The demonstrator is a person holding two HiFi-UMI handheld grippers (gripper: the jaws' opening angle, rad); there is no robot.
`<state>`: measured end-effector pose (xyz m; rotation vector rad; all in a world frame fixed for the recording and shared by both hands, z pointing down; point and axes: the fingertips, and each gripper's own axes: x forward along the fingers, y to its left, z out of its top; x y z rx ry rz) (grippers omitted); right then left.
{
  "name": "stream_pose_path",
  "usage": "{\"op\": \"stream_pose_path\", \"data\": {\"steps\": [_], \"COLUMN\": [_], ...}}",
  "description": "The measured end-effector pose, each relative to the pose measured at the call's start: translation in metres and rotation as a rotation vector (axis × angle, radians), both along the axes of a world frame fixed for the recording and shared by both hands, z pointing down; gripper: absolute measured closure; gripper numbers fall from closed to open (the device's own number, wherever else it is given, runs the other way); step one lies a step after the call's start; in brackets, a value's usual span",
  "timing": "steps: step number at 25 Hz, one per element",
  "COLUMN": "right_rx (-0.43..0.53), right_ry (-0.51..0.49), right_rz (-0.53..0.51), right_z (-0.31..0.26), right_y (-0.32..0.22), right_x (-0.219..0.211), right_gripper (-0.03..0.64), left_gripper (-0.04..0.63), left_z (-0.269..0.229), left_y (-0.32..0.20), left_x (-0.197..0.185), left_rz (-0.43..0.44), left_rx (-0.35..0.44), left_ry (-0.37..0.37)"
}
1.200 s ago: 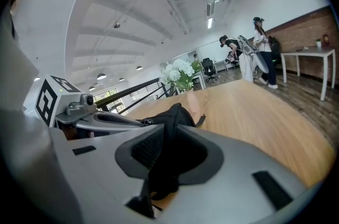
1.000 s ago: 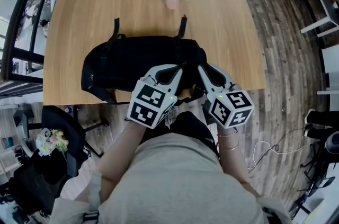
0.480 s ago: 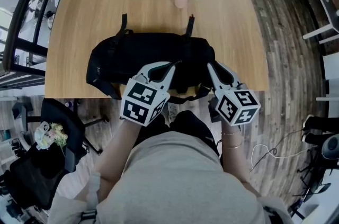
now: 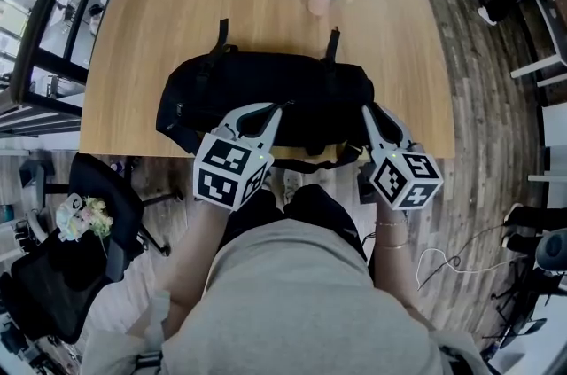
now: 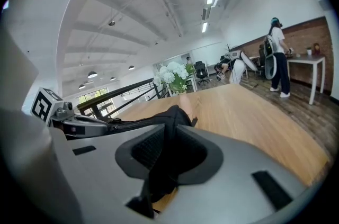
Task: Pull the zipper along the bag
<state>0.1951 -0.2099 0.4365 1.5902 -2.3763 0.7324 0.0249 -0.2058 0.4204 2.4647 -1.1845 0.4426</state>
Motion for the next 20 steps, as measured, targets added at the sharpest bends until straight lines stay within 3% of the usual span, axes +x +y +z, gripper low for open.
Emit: {"op": "stream_pose_path", "data": {"steps": [8,14,20], "right_rx": [0.029,0.037,0.08], "right_ry": [0.018,0.033,0.152], "right_rz": [0.052,0.053,-0.003], "right_z": [-0.01,-0.011,-0.026], "right_y": [-0.003,-0.002,0.0], "right_x": [0.001,-0.002,-0.012], "right_gripper": [0.535,0.526,0.505], "left_gripper": [0.575,0.576,0.577], "left_z": [0.001,-0.002,-0.005], "left_y": [0.001,0.005,0.011], "left_x": [-0.036,-0.042,-0.04], "left_rz": [-0.07,-0.082,-0.089], "left_rx": [-0.004,0.005,0.014], "left_ry": [0.002,0.01,0.027]}}
